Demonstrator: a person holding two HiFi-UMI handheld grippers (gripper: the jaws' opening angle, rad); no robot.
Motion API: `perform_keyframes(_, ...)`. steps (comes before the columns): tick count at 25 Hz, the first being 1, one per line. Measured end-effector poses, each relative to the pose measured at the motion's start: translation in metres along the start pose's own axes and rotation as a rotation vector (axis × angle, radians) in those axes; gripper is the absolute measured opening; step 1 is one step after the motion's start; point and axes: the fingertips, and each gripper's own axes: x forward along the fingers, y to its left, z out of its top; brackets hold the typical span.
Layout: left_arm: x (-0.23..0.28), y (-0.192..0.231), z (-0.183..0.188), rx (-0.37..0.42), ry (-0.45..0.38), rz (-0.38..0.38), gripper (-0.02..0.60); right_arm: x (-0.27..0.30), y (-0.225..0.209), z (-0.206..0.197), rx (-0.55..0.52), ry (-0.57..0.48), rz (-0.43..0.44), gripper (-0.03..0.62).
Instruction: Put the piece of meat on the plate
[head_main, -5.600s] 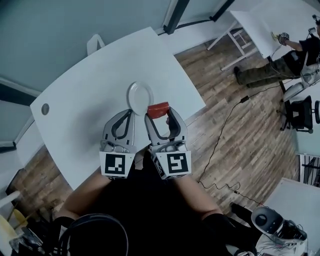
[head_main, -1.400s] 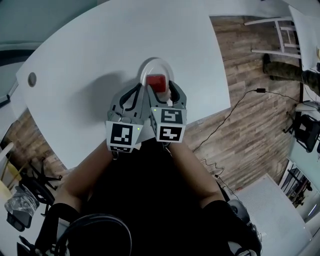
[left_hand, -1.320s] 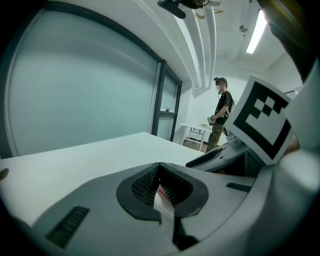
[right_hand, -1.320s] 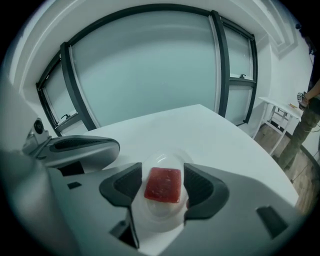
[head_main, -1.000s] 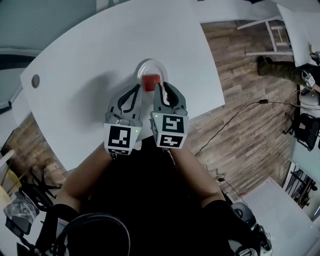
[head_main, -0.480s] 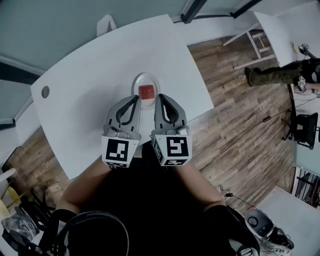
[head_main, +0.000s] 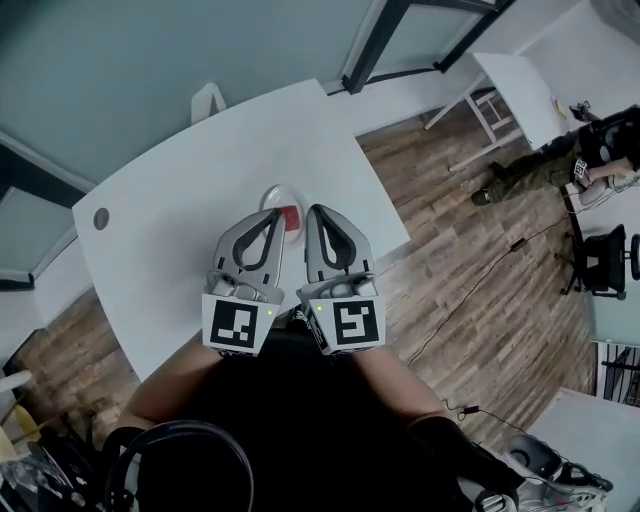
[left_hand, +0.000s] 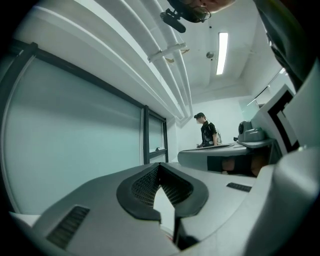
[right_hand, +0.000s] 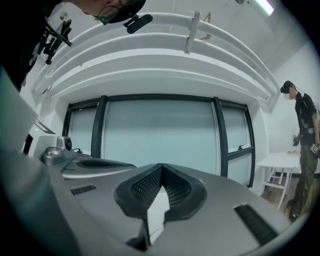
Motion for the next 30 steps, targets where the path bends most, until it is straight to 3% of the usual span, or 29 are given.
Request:
perform_keyframes(4,0.001,-0.001,0.016,0.038,-0.040,-0.003,-0.002,0.001,-0.002,0.017,-0.018,-0.041,-0.002,0.003)
perform_keyframes(16,0.001,0.000,0.029,-0.032,-0.032,0.005,-0.002,0.000,-0.002,0.028,-0.031,-0.066,-0.005,0.003)
perform_keyframes(30,-0.005,-0.007,0.036,-0.030,-0.033,-0.001,0.000,-0.013,0.006,0.038,-0.029,-0.100,-0.008,0.003)
